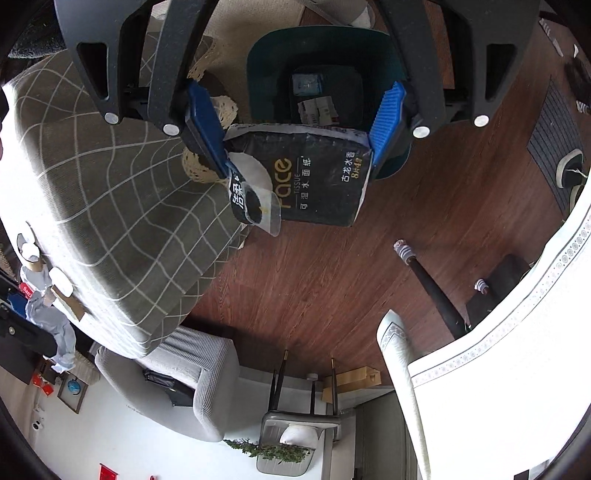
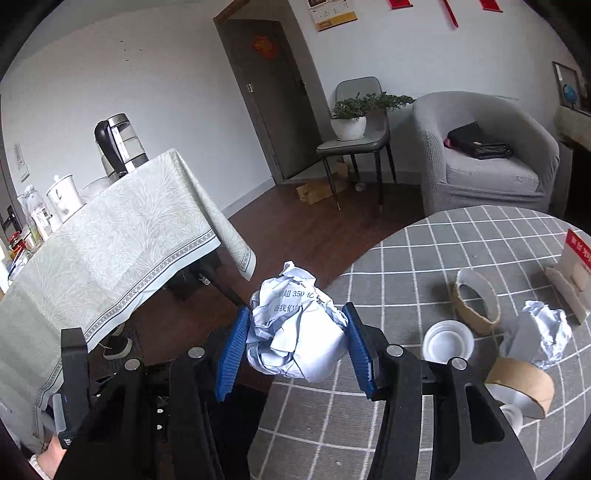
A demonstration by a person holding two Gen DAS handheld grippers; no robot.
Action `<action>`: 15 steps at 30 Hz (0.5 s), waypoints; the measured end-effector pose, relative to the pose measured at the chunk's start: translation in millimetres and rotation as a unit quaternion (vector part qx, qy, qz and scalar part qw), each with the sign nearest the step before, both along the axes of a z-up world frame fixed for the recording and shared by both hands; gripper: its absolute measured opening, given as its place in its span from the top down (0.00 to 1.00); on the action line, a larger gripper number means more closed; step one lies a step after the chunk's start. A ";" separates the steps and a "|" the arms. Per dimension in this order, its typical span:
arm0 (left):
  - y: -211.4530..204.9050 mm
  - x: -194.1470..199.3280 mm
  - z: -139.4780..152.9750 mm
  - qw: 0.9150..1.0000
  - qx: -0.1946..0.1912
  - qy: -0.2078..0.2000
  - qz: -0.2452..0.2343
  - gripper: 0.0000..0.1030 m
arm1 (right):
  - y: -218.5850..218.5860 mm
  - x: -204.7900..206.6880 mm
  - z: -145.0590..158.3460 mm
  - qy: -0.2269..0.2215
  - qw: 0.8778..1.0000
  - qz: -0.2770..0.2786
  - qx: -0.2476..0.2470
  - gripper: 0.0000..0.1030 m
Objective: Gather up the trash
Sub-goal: 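Carry the black bag and crumpled paper with both tools over the teal bin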
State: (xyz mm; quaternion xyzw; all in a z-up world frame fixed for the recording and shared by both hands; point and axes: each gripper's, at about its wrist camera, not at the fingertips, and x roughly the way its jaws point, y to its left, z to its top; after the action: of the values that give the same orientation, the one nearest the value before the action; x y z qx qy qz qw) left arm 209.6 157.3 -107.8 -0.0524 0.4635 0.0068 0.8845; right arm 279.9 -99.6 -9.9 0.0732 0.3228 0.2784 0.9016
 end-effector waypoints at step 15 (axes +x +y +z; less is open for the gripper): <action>31.7 -8.1 -70.9 0.993 0.037 0.116 0.009 0.28 | 93.8 -6.2 -26.7 0.040 0.995 0.091 -0.018 0.49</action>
State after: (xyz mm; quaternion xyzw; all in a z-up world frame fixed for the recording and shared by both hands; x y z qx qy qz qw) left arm 201.4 189.0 -178.7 -0.0225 0.5617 0.0381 0.8261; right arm 273.7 -5.7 -36.6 0.0379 0.3688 0.3505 0.8601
